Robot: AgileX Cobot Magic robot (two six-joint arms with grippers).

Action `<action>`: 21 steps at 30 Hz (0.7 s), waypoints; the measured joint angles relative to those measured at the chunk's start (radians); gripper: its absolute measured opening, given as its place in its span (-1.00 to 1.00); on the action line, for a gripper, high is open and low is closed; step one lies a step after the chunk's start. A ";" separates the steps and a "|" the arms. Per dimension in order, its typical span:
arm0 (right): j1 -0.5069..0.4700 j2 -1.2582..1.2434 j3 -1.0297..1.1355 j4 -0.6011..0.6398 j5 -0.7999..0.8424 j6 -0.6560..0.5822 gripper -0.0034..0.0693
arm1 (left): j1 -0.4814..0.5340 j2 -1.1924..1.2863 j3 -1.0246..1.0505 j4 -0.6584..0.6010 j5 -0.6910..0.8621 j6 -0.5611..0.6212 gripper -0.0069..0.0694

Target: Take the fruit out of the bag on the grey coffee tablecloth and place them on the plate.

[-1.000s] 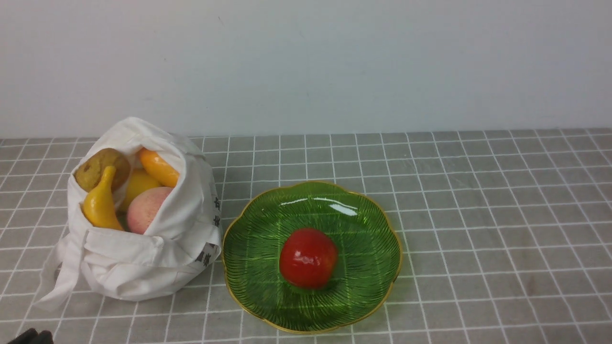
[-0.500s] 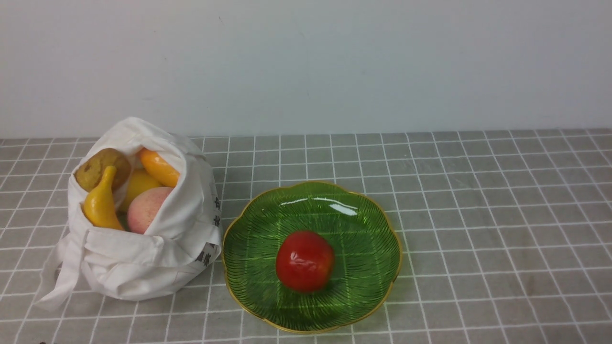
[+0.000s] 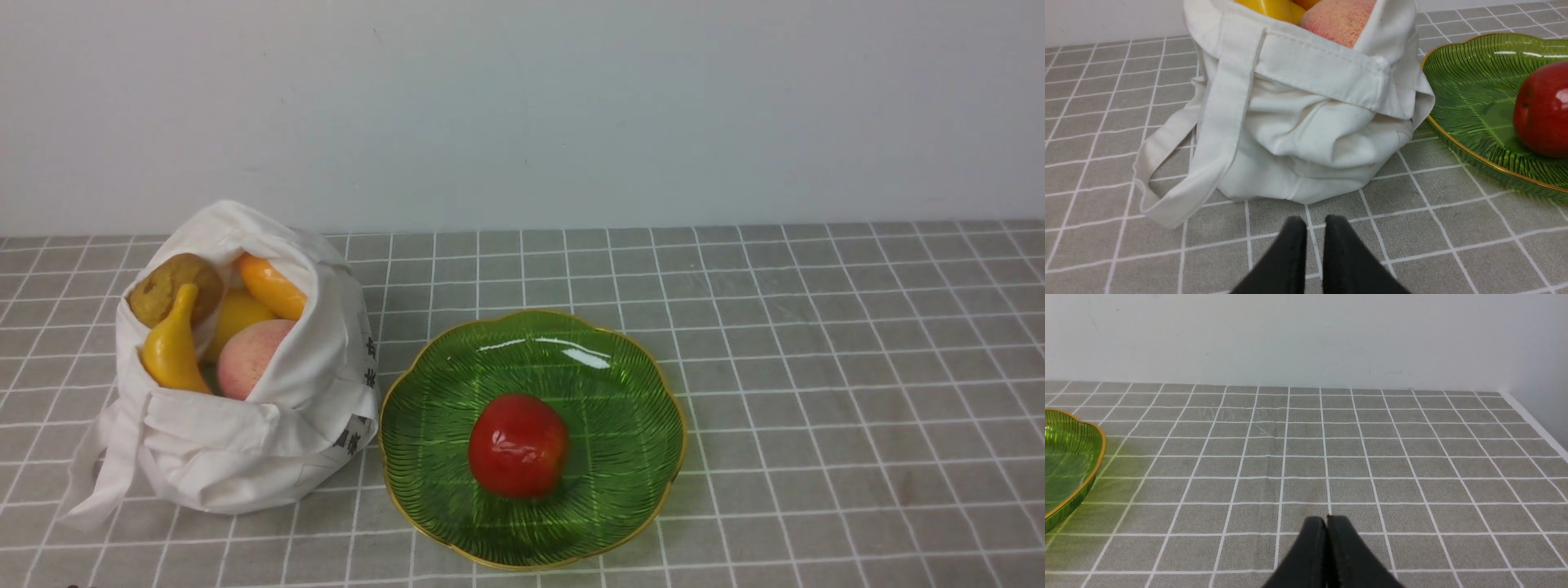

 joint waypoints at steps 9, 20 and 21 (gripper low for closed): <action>0.000 0.000 0.000 0.000 0.000 0.000 -0.95 | 0.000 0.000 0.000 0.035 0.000 -0.001 -0.81; 0.000 0.000 0.000 0.000 0.000 0.000 -0.95 | 0.000 0.000 0.000 0.048 0.000 -0.001 -0.81; 0.000 0.000 0.000 0.000 0.000 0.000 -0.95 | 0.000 0.000 0.000 0.048 0.000 -0.001 -0.81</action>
